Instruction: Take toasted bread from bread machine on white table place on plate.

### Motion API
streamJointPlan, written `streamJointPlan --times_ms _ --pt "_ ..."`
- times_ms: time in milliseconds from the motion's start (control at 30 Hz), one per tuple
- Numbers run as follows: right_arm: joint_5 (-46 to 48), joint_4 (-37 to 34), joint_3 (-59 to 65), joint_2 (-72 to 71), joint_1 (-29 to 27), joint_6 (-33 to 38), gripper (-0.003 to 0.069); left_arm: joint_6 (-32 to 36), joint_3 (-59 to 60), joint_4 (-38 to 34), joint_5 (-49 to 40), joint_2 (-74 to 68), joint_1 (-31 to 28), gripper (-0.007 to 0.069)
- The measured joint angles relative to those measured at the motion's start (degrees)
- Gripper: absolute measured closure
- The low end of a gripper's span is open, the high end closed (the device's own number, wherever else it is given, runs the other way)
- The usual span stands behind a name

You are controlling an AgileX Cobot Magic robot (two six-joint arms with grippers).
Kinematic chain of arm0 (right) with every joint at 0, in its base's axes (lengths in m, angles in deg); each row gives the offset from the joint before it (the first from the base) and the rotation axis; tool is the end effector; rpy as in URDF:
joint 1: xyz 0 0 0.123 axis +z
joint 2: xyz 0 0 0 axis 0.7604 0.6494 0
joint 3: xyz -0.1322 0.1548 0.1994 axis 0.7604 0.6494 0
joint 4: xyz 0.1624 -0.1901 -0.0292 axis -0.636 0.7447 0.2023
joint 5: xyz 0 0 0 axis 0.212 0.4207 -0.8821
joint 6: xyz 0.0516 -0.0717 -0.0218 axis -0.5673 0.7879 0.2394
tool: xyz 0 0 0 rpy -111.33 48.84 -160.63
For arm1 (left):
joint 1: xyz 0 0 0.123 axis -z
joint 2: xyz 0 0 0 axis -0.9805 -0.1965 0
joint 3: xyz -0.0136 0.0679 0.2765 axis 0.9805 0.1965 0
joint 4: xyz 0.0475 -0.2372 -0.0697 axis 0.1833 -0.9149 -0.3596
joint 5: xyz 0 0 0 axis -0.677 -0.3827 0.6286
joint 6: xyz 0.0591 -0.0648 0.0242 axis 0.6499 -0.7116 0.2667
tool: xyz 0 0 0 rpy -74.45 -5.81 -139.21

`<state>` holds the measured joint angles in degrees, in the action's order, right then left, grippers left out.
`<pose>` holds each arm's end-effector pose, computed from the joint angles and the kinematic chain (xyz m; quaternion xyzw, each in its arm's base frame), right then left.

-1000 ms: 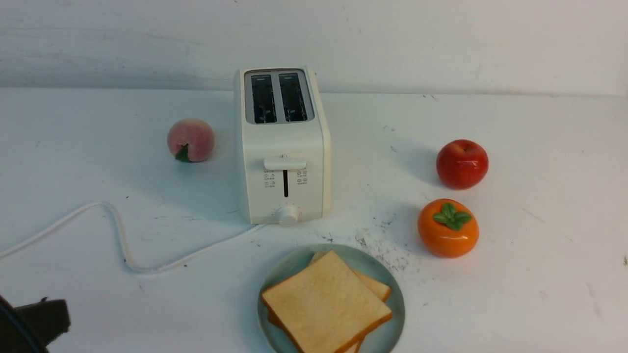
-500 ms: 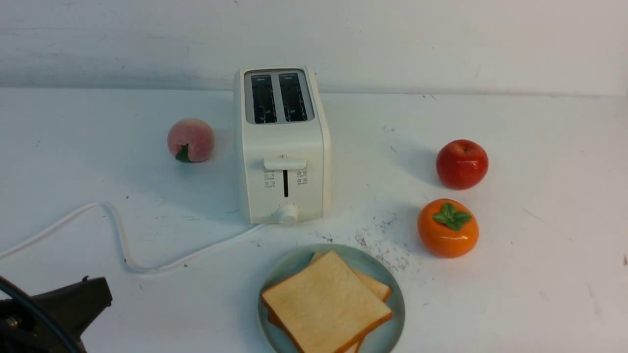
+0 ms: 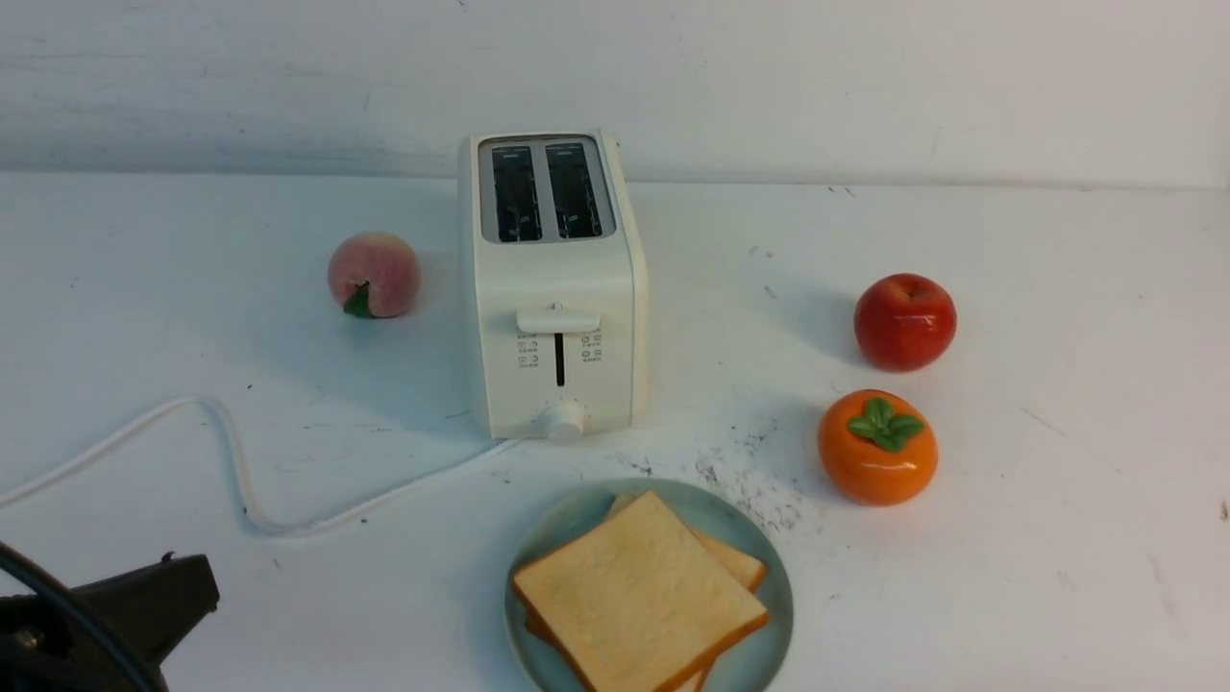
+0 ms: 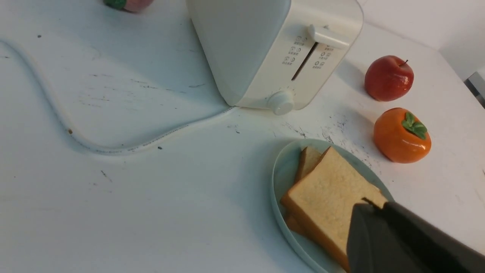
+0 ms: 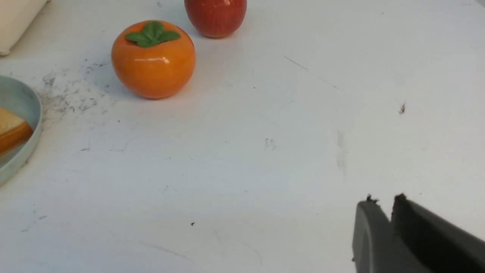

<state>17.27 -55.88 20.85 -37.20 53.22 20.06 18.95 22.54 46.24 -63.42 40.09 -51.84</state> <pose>0.0523 -0.0016 0.1738 -0.0215 0.8060 -0.0118 0.5915 0.0957 -0.0466 0.2663 -0.0466 0.8144 -0.2803 0.5060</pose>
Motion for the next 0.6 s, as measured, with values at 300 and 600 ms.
streamJointPlan --times_ms 300,600 --pt "0.0 0.0 0.0 0.0 0.0 0.0 0.0559 1.8 0.0 -0.1 -2.9 0.1 -1.4 0.0599" --pt "0.0 0.0 0.0 0.0 0.0 0.0 0.0548 2.8 3.0 -0.9 -5.1 10.4 -12.4 0.0589"
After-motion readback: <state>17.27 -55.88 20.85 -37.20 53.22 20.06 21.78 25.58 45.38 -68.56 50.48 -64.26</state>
